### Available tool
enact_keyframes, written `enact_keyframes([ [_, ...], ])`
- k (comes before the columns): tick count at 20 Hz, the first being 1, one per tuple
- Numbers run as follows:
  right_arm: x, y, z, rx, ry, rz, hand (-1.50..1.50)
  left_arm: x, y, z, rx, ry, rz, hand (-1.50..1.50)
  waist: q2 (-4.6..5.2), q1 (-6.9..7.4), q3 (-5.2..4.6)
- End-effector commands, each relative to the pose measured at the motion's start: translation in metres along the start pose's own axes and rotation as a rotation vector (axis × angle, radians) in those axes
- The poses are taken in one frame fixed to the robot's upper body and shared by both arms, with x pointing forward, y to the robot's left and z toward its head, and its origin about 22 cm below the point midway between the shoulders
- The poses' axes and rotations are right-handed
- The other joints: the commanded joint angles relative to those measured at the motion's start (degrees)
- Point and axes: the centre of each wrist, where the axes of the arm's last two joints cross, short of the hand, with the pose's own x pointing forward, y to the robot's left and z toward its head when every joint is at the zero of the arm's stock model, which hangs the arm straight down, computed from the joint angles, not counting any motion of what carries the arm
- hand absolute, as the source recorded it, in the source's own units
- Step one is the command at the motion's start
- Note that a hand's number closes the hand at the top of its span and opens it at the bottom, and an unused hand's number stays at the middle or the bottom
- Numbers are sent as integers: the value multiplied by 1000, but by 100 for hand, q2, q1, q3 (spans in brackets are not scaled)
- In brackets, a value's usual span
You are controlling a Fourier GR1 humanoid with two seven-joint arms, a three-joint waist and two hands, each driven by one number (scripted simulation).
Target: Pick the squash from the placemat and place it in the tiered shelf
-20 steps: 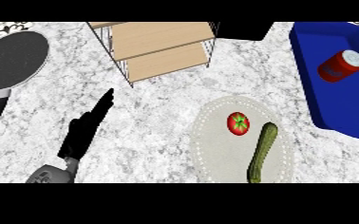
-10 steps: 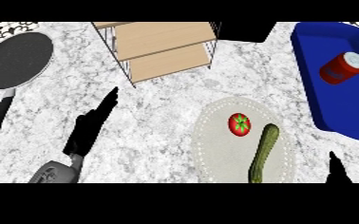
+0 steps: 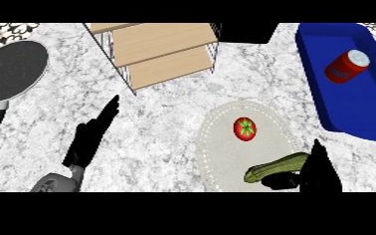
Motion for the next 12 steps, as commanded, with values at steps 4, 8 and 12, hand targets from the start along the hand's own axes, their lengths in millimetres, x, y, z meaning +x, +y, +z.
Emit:
enact_keyframes([
  [4, 35, 16, 1, -24, 230, 149, -150, -13, 5, 9, 22, 10, 26, 0, -33, -129, 12],
  [8, 46, 10, -3, -27, 225, 166, -150, -5, 8, 2, 39, 11, 0, 0, -43, -200, 18],
  [12, 45, 14, -8, -8, 246, 228, -150, 1, 14, 6, 27, 8, 14, 0, -61, -214, 26],
])
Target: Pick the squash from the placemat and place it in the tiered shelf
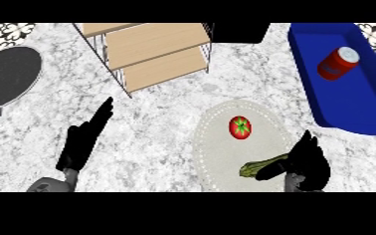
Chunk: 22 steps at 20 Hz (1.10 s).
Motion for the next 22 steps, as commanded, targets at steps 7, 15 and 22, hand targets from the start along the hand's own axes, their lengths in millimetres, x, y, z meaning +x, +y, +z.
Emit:
enact_keyframes([
  [7, 22, 9, -6, 15, 230, 119, -150, 5, 14, 3, 8, 2, 6, 0, 2, -21, 26],
  [15, 32, 6, -14, 46, 242, 112, -150, 0, -7, 3, 17, -3, -2, 0, -1, -56, 28],
  [22, 29, 35, -3, 56, 130, 110, 150, 0, 7, 8, 22, -2, 6, 0, -4, -66, 32],
])
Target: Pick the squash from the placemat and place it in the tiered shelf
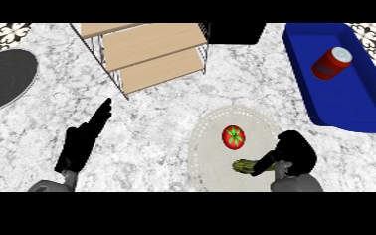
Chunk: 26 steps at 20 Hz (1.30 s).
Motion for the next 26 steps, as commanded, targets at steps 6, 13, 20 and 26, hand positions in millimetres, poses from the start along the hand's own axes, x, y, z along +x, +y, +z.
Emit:
enact_keyframes([
  [6, 22, 21, -3, -70, 150, 16, 150, -12, -3, 2, -10, 16, 0, 0, 78, 57, 91],
  [13, 28, -4, 17, -201, 153, -26, 150, -4, -10, -4, 11, 8, -4, 0, 58, 1, 87],
  [20, 58, -20, 98, -131, -869, 188, 150, -1, -3, -5, -37, 0, -13, 0, 53, 194, 92],
  [26, 61, -95, 130, -317, -1014, 150, 150, -15, -6, 2, 4, 11, -3, 0, 42, -2, 87],
])
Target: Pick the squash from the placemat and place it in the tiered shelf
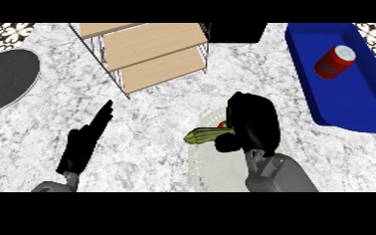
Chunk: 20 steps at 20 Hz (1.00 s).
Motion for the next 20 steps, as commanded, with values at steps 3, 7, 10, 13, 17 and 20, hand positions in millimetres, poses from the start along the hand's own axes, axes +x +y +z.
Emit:
enact_keyframes([
  [3, 12, -85, 20, -207, -148, -134, 150, 5, -13, 5, -9, -8, 10, 0, -8, -32, 6],
  [7, 25, -123, 26, -312, -201, -313, 150, 2, 8, -9, 19, -6, -2, 0, 24, -35, 2],
  [10, 40, -144, 22, -308, -183, -289, 150, 22, -13, 2, 9, -28, -3, 0, 9, 15, 5],
  [13, 55, -162, 1, -342, -179, -298, 150, 11, -9, 5, -13, 14, 2, 0, 17, 23, 4],
  [17, 74, -183, -35, -356, -160, -305, 150, 2, 4, 8, -9, -8, -4, 0, 31, 55, 3],
  [20, 93, -177, -72, -382, -120, -284, 150, 13, -20, -5, -28, -3, 9, 0, 62, 123, 1],
])
